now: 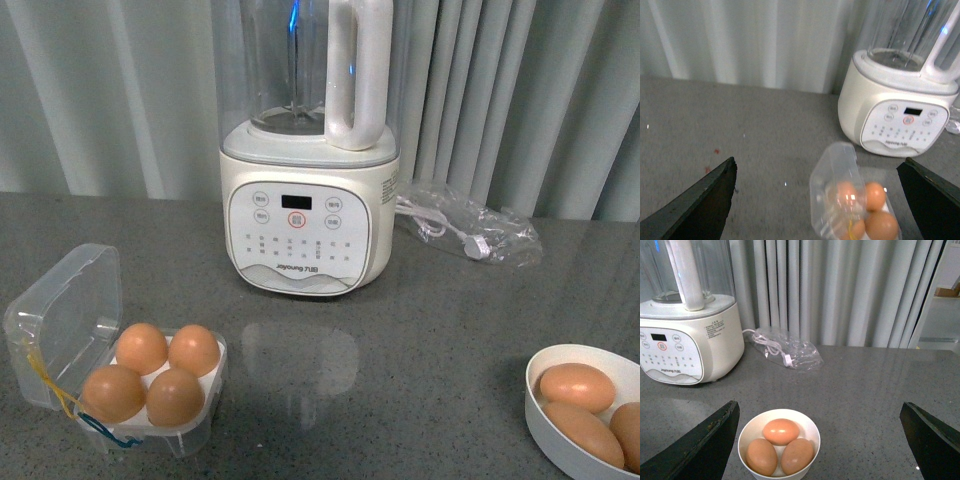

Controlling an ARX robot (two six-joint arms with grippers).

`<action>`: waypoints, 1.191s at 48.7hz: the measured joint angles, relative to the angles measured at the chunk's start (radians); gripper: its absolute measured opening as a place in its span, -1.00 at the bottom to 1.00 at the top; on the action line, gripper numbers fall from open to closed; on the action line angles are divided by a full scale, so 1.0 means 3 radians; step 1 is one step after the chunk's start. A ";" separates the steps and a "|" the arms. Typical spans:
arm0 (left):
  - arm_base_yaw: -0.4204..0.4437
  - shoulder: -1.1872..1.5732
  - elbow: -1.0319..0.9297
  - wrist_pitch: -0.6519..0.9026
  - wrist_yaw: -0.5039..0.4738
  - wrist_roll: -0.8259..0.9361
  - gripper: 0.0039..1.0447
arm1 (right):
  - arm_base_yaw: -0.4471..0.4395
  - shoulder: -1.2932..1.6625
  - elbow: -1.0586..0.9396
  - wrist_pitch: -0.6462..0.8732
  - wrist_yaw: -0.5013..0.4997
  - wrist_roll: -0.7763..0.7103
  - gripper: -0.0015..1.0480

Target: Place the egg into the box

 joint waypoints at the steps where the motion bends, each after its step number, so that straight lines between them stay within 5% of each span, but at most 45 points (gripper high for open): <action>1: 0.0013 0.0144 0.0055 0.0118 0.0014 0.0052 0.87 | 0.0000 0.0000 0.0000 0.0000 0.0000 0.0000 0.86; 12: 0.0193 0.1607 0.0576 0.0996 -0.0113 0.0702 0.87 | 0.0000 0.0000 0.0000 0.0000 0.0000 -0.0001 0.86; 39: 0.0303 0.2946 0.1012 0.1320 -0.0483 0.1620 0.87 | 0.0000 0.0000 0.0000 0.0000 0.0000 -0.0001 0.86; 58: -0.0150 0.2586 0.0735 0.0651 0.0172 0.1180 0.87 | 0.0000 0.0000 0.0000 0.0000 0.0000 -0.0001 0.86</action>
